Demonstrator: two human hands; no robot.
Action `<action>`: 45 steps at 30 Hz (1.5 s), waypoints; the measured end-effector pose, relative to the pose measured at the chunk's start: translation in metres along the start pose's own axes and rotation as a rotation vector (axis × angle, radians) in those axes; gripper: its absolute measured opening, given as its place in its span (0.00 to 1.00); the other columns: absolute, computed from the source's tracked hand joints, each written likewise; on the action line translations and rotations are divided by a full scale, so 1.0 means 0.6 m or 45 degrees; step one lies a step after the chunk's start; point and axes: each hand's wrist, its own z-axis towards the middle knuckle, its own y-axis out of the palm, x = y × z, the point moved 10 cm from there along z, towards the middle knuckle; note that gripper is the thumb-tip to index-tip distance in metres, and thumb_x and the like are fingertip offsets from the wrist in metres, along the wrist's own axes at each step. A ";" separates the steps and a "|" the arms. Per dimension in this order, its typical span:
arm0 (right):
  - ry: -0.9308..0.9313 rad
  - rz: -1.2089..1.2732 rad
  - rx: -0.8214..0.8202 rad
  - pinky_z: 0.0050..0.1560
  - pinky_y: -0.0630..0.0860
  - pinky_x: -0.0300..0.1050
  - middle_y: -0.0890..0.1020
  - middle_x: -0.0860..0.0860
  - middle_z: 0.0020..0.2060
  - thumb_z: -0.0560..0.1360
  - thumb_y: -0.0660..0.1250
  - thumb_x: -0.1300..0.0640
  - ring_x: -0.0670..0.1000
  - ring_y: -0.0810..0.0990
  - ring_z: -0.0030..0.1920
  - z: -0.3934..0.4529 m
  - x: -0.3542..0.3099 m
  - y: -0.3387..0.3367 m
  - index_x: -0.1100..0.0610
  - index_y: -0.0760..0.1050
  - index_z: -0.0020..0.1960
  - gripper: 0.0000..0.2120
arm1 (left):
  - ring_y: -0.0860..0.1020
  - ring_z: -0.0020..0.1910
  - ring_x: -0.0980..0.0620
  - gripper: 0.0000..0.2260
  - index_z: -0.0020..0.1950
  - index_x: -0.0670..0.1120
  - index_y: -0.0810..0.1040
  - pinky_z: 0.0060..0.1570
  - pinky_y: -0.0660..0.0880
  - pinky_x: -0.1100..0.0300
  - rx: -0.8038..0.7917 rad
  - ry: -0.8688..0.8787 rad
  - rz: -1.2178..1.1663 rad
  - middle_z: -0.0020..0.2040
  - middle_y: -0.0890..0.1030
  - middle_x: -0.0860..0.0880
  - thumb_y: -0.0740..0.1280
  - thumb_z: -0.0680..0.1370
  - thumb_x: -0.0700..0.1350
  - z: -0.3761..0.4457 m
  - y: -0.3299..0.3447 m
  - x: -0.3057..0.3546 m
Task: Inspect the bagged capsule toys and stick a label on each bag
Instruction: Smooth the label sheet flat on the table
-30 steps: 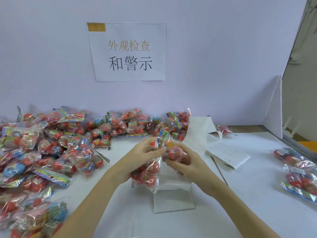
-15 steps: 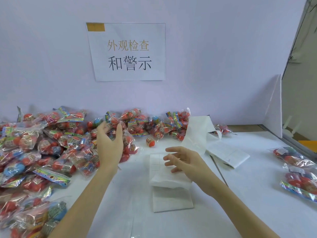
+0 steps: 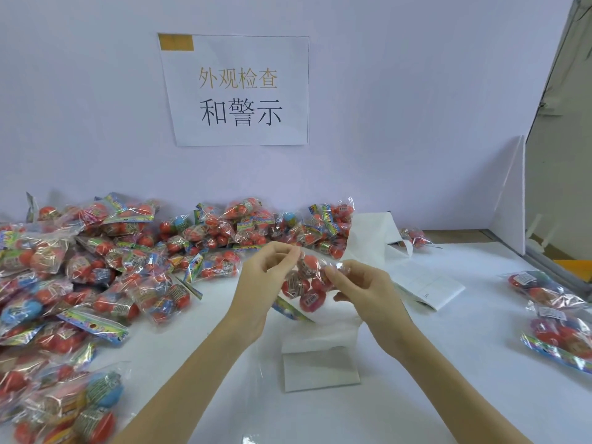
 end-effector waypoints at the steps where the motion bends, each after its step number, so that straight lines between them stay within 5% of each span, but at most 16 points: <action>1: 0.013 0.043 0.013 0.45 0.80 0.40 0.88 0.53 0.44 0.78 0.73 0.50 0.48 0.85 0.45 0.000 -0.001 -0.003 0.56 0.86 0.50 0.10 | 0.84 0.49 0.52 0.05 0.50 0.48 0.85 0.49 0.79 0.64 0.010 0.017 0.002 0.48 0.86 0.46 0.70 0.82 0.46 0.001 -0.003 0.002; 8: -0.001 0.117 0.118 0.41 0.78 0.40 0.88 0.57 0.43 0.81 0.70 0.51 0.48 0.84 0.41 0.002 -0.006 -0.020 0.59 0.87 0.49 0.13 | 0.84 0.43 0.54 0.03 0.52 0.47 0.84 0.44 0.80 0.63 0.096 0.067 -0.018 0.43 0.86 0.49 0.71 0.82 0.43 -0.001 -0.009 0.008; 13: -0.085 -0.022 0.161 0.44 0.80 0.49 0.87 0.57 0.42 0.83 0.67 0.54 0.49 0.83 0.40 0.004 -0.015 -0.033 0.58 0.87 0.48 0.12 | 0.82 0.40 0.53 0.10 0.55 0.49 0.87 0.40 0.79 0.62 -0.106 0.040 0.042 0.43 0.86 0.47 0.73 0.77 0.52 -0.003 0.010 0.010; 20: -0.045 -0.032 0.015 0.47 0.82 0.42 0.88 0.52 0.48 0.87 0.57 0.51 0.50 0.86 0.49 0.002 -0.010 -0.008 0.51 0.84 0.58 0.16 | 0.87 0.39 0.49 0.05 0.47 0.46 0.88 0.43 0.83 0.61 0.087 0.092 -0.048 0.42 0.88 0.45 0.73 0.80 0.39 -0.001 -0.014 0.012; 25: 0.038 0.005 -0.034 0.56 0.83 0.50 0.89 0.53 0.47 0.73 0.71 0.41 0.54 0.88 0.51 0.003 0.002 0.005 0.54 0.79 0.59 0.21 | 0.86 0.42 0.46 0.06 0.49 0.41 0.86 0.45 0.84 0.57 0.073 -0.065 -0.174 0.44 0.86 0.42 0.69 0.82 0.39 0.006 -0.022 -0.005; 31: -0.018 -0.039 -0.102 0.38 0.78 0.38 0.88 0.51 0.40 0.69 0.76 0.40 0.48 0.85 0.39 0.001 -0.004 0.002 0.48 0.86 0.48 0.14 | 0.83 0.43 0.51 0.11 0.56 0.43 0.86 0.45 0.81 0.58 -0.103 -0.105 -0.006 0.48 0.86 0.45 0.67 0.84 0.48 0.005 0.002 -0.014; 33: 0.022 -0.036 -0.088 0.39 0.80 0.42 0.88 0.54 0.42 0.70 0.74 0.36 0.51 0.86 0.41 0.000 0.005 0.001 0.50 0.86 0.47 0.18 | 0.83 0.40 0.51 0.09 0.52 0.42 0.87 0.42 0.80 0.61 -0.068 -0.092 -0.017 0.46 0.87 0.43 0.69 0.83 0.45 0.002 0.000 -0.016; 36: 0.081 -0.012 0.004 0.54 0.82 0.60 0.86 0.63 0.48 0.76 0.69 0.36 0.63 0.86 0.47 0.006 0.016 -0.011 0.55 0.86 0.49 0.22 | 0.85 0.39 0.50 0.08 0.49 0.42 0.88 0.45 0.82 0.61 -0.029 -0.091 -0.102 0.45 0.87 0.42 0.73 0.79 0.46 0.004 -0.005 -0.016; 38: 0.088 0.007 0.056 0.54 0.79 0.60 0.83 0.69 0.51 0.76 0.69 0.35 0.62 0.82 0.46 0.007 0.016 -0.020 0.61 0.85 0.51 0.27 | 0.85 0.41 0.48 0.11 0.49 0.43 0.89 0.50 0.83 0.59 -0.058 -0.104 -0.150 0.47 0.88 0.41 0.77 0.73 0.50 0.006 -0.006 -0.016; 41: 0.099 -0.013 0.095 0.55 0.80 0.61 0.86 0.66 0.48 0.77 0.68 0.36 0.66 0.84 0.48 0.006 0.016 -0.027 0.61 0.86 0.51 0.26 | 0.85 0.43 0.46 0.13 0.49 0.41 0.89 0.54 0.83 0.56 -0.144 -0.110 -0.120 0.48 0.88 0.40 0.77 0.71 0.49 0.006 0.001 -0.016; 45: 0.032 -0.056 0.071 0.49 0.78 0.58 0.83 0.70 0.45 0.78 0.66 0.37 0.64 0.80 0.41 0.004 0.003 -0.024 0.61 0.86 0.48 0.26 | 0.82 0.36 0.50 0.14 0.44 0.40 0.88 0.43 0.82 0.60 -0.025 -0.090 -0.086 0.40 0.86 0.44 0.77 0.70 0.52 0.009 -0.016 -0.006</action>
